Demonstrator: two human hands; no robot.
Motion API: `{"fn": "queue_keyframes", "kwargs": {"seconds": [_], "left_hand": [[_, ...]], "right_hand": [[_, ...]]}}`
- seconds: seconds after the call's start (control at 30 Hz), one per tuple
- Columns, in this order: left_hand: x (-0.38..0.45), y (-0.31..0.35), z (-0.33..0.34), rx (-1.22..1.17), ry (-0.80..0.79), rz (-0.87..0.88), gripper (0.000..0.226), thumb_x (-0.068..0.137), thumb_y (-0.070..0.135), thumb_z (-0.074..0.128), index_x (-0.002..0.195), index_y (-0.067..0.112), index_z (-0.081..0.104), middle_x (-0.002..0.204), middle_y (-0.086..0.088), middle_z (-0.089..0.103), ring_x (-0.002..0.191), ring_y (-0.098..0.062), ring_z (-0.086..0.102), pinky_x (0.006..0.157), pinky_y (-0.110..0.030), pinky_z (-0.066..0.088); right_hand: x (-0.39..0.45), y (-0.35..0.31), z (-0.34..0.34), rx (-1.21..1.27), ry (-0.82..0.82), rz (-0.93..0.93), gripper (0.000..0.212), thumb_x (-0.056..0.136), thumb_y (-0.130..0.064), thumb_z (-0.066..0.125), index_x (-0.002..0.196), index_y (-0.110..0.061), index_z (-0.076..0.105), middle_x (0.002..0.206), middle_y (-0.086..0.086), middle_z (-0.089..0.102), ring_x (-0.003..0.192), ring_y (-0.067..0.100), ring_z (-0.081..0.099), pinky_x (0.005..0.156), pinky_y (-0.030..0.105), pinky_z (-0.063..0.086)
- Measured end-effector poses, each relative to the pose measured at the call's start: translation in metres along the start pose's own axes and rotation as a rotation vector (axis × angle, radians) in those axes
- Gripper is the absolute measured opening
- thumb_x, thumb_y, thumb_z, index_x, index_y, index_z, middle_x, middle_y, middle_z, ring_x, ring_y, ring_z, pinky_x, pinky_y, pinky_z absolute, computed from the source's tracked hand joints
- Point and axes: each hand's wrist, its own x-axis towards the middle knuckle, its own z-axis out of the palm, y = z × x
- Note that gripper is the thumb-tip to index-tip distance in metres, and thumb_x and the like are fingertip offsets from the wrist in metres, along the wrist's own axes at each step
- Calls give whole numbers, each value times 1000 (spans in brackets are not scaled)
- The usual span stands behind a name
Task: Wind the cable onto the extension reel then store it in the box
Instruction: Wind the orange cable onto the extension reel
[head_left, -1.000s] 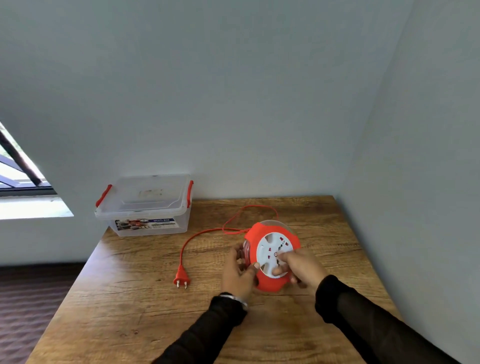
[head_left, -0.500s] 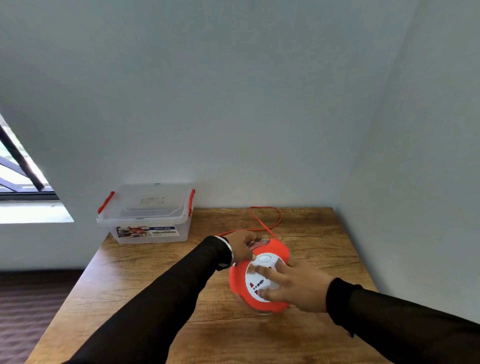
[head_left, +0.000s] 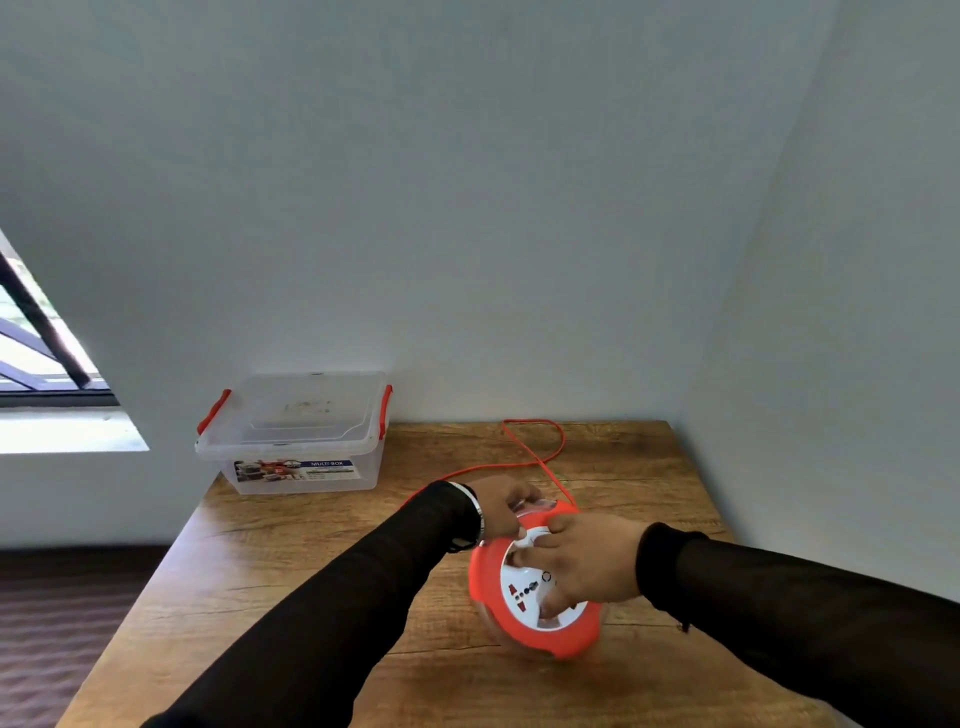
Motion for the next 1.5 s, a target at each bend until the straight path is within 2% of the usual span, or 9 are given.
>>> {"fn": "queue_keyframes", "kwargs": {"seconds": [0.4, 0.57, 0.73, 0.87, 0.93, 1.1, 1.27, 1.4, 1.5], "left_hand": [[-8, -7, -9, -236, 99, 8, 56, 80, 13, 66, 132, 24, 50, 106, 11, 56, 85, -9, 59, 59, -11, 50], [-17, -14, -1, -392, 251, -23, 50, 79, 9, 67, 126, 19, 54, 109, -1, 61, 97, -24, 64, 83, -38, 56], [-27, -18, 33, -688, 453, -72, 44, 77, 4, 68, 114, 25, 59, 96, 8, 62, 66, 0, 63, 44, -16, 47], [-30, -18, 56, -883, 599, -100, 45, 76, 1, 69, 109, 29, 56, 101, 5, 59, 89, -23, 64, 54, -26, 50], [-32, -16, 65, -957, 643, -115, 47, 78, 1, 69, 115, 26, 56, 98, 13, 58, 90, -16, 65, 61, -24, 54], [-42, -2, 90, -1197, 819, -131, 50, 81, -5, 64, 120, 23, 53, 103, 8, 61, 88, -10, 65, 60, -22, 57], [-50, 14, 117, -1220, 1005, -132, 51, 78, -12, 63, 115, 22, 52, 103, -1, 62, 81, -18, 65, 66, -31, 55], [-50, 15, 117, -1172, 966, -93, 51, 76, -9, 68, 109, 27, 53, 104, 1, 63, 80, -11, 67, 66, -29, 58], [-49, 9, 98, -1190, 846, -101, 42, 73, -3, 74, 104, 19, 58, 97, -8, 65, 71, -25, 65, 61, -42, 57]], "right_hand": [[-4, 2, 14, -85, 17, 176, 59, 72, -38, 77, 122, -52, 48, 137, 9, 53, 101, 20, 62, 77, 31, 50], [1, -7, 23, 29, 65, 407, 70, 64, -38, 82, 123, -50, 46, 120, 12, 62, 89, 24, 65, 79, 39, 52], [3, -22, 35, 174, 141, 613, 70, 56, -38, 88, 116, -47, 52, 111, 18, 66, 80, 26, 68, 83, 48, 53], [10, -34, 37, 316, 206, 754, 65, 51, -43, 90, 109, -48, 60, 107, 15, 70, 76, 26, 70, 64, 38, 54], [14, -39, 37, 385, 228, 837, 66, 47, -44, 91, 107, -48, 63, 105, 14, 71, 77, 26, 71, 60, 37, 54], [28, -54, 34, 617, 303, 1040, 50, 84, -37, 63, 125, -55, 43, 136, 8, 51, 107, 22, 64, 84, 40, 43], [47, -63, 29, 1032, 557, 1256, 57, 82, -15, 56, 122, -54, 42, 120, -8, 50, 100, 14, 58, 73, 28, 49], [52, -61, 31, 1466, 726, 1334, 57, 80, -4, 62, 117, -46, 50, 122, 0, 57, 102, 17, 57, 77, 29, 52], [43, -60, 35, 1283, 622, 1322, 55, 83, -11, 60, 126, -43, 46, 122, 1, 55, 102, 18, 57, 74, 28, 51]]}}
